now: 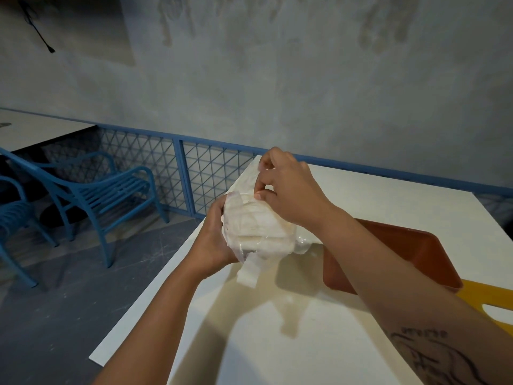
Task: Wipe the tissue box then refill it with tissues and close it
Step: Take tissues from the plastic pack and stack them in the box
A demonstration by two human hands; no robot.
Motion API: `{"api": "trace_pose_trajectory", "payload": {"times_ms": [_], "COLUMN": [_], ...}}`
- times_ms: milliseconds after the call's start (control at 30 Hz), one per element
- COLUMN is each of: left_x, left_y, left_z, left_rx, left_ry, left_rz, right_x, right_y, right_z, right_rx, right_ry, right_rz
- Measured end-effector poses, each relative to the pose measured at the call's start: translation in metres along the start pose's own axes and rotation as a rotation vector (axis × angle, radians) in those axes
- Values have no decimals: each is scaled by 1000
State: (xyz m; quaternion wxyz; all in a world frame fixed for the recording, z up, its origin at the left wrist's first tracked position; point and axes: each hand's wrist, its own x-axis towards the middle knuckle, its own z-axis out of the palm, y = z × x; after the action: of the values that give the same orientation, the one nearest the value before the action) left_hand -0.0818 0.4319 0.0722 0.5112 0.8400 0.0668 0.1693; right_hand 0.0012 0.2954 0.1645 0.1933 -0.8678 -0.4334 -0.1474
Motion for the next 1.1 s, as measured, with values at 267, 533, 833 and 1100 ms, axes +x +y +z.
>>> {"api": "trace_pose_trajectory", "payload": {"times_ms": [267,533,833,1100], "left_x": [2,1,18,35], "left_y": [-2,3,0,-25], "left_z": [1,2,10,11], "left_rx": [-6,-72,-57,-39], "left_ry": [15,29,87,95], "left_rz": [-27,-43,-6,39], "right_x": [-4,-6,-6,-12], "right_y": [0,2,-1,1], "right_z": [-2,-8,13,36], "right_rx": [55,-131,-149,-150], "right_ry": [20,-119,12,239], "right_rz": [-29,-3,-28,-10]}}
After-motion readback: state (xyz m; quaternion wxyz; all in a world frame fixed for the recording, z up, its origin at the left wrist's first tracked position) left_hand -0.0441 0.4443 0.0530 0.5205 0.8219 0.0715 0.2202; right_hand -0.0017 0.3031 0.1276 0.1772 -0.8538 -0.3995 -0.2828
